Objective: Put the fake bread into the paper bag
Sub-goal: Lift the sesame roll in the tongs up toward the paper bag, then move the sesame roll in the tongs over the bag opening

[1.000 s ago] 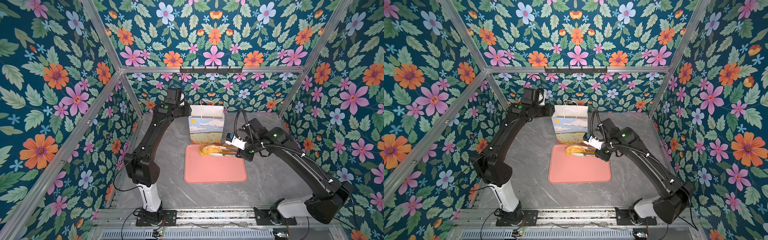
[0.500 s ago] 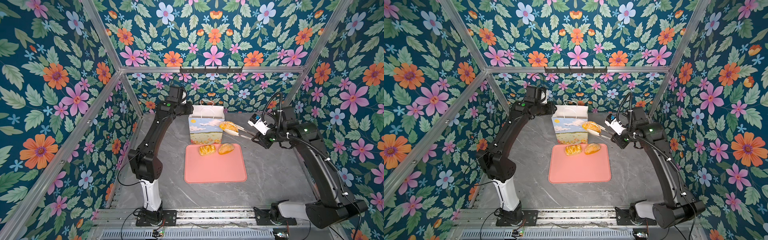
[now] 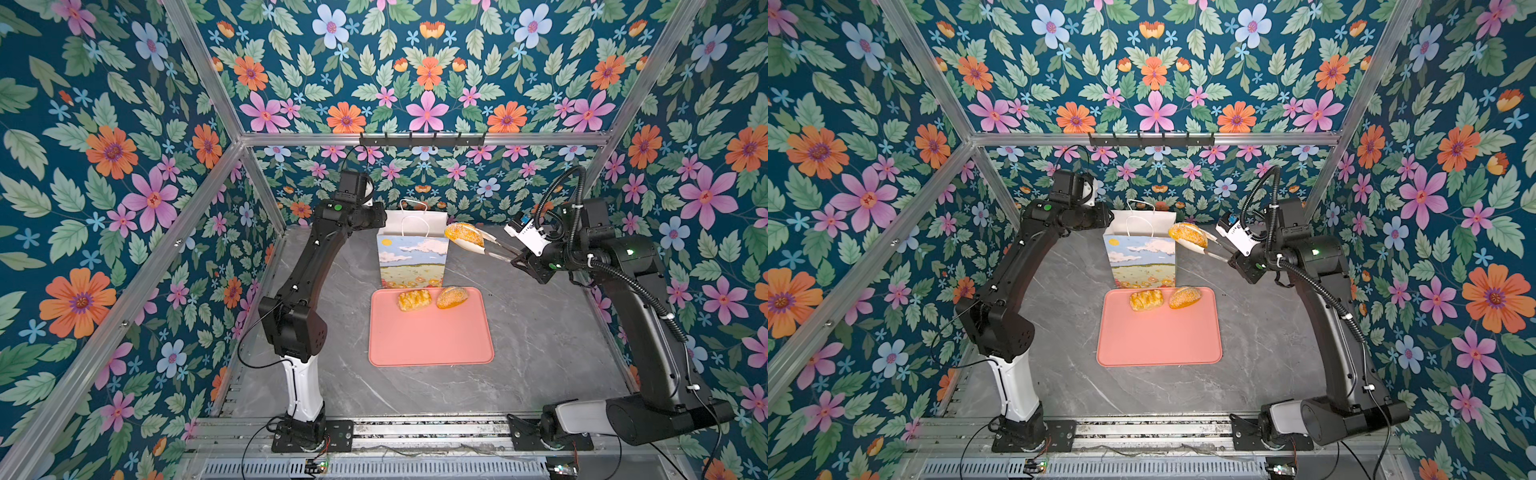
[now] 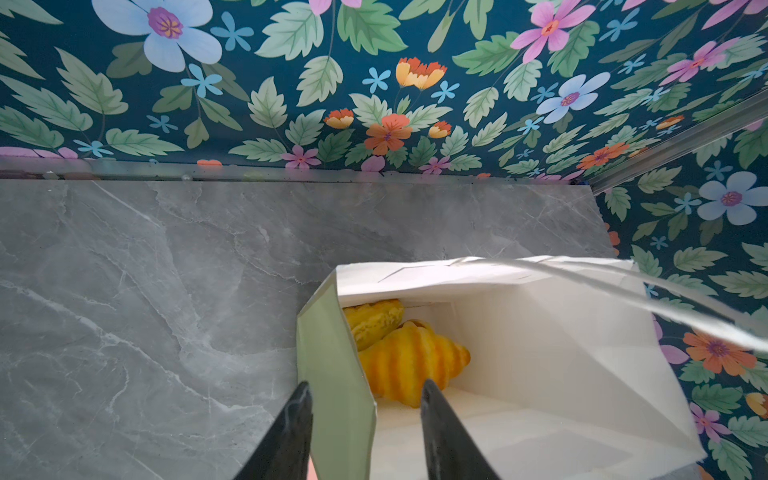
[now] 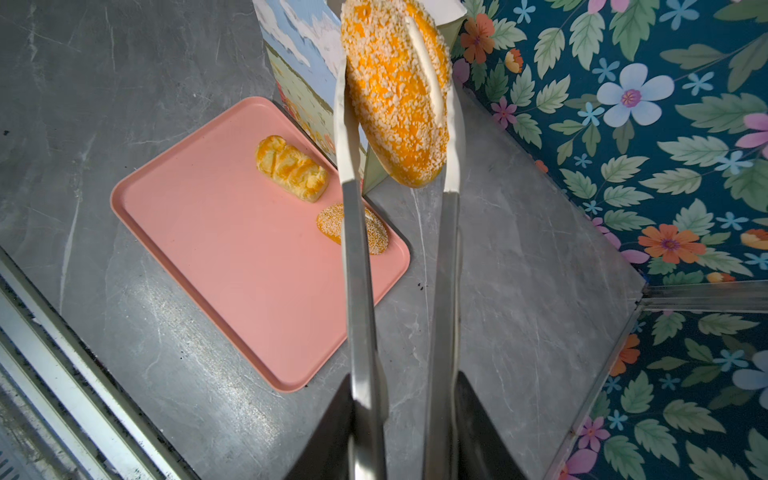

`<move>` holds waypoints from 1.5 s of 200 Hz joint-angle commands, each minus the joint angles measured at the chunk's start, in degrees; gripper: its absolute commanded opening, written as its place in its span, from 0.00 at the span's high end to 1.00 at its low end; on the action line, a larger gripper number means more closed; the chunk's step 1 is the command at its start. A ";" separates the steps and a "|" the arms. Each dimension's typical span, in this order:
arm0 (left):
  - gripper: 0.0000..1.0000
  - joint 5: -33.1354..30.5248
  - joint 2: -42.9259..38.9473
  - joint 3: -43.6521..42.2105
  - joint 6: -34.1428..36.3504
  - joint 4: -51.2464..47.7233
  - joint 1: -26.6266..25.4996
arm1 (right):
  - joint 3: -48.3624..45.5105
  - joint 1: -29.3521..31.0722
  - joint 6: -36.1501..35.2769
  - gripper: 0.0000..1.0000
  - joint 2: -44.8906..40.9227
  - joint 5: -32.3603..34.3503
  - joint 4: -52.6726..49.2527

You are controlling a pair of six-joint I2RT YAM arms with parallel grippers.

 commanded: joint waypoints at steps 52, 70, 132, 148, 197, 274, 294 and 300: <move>0.56 0.70 0.24 0.97 -0.36 -0.44 -0.04 | 10.59 -0.35 -4.60 0.67 7.04 -3.70 -1.72; 0.57 0.74 0.10 1.14 -0.44 -0.34 -0.01 | 13.29 -0.30 -4.98 0.67 9.20 -4.72 -3.17; 0.58 1.59 0.43 1.09 -1.29 -0.17 -0.02 | 21.57 -0.30 -6.46 0.67 15.16 -8.30 -6.16; 0.59 1.93 0.38 1.15 -1.56 0.06 -0.07 | 23.60 -0.36 -6.62 0.67 17.79 -9.13 -7.11; 0.60 2.67 0.10 1.23 -2.19 0.80 -0.09 | 27.42 1.71 -7.20 0.67 21.69 -8.70 -8.76; 0.61 3.46 -0.10 -0.12 -2.67 1.46 -0.11 | 33.82 5.31 -8.74 0.68 27.12 -5.78 -10.66; 0.61 3.44 -0.32 -0.48 -2.72 1.59 -0.18 | 35.51 5.80 -8.70 0.68 28.44 -5.34 -10.99; 0.61 3.46 -0.43 -0.63 -2.72 1.67 -0.14 | 35.98 5.82 -8.51 0.68 28.76 -5.19 -10.84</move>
